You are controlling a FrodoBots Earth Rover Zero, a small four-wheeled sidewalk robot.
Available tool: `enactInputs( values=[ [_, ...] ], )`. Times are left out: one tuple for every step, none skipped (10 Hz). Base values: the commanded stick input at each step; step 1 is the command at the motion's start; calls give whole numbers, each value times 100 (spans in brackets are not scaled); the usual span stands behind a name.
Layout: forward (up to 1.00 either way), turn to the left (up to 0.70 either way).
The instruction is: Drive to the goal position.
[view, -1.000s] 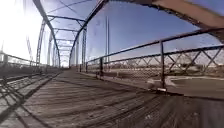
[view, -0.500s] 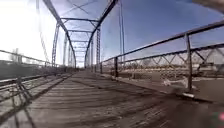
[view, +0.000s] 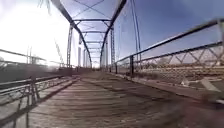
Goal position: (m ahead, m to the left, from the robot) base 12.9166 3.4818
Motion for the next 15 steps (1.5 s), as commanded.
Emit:
enactInputs(
  values=[
    [100,14],
    [100,0],
    [100,0],
    [100,0],
    [100,0],
    [100,0],
    [100,0],
    [100,0],
    [100,0],
    [100,0],
    [100,0],
    [100,0],
    [100,-5],
    [100,-31],
    [100,-40]
  ],
)
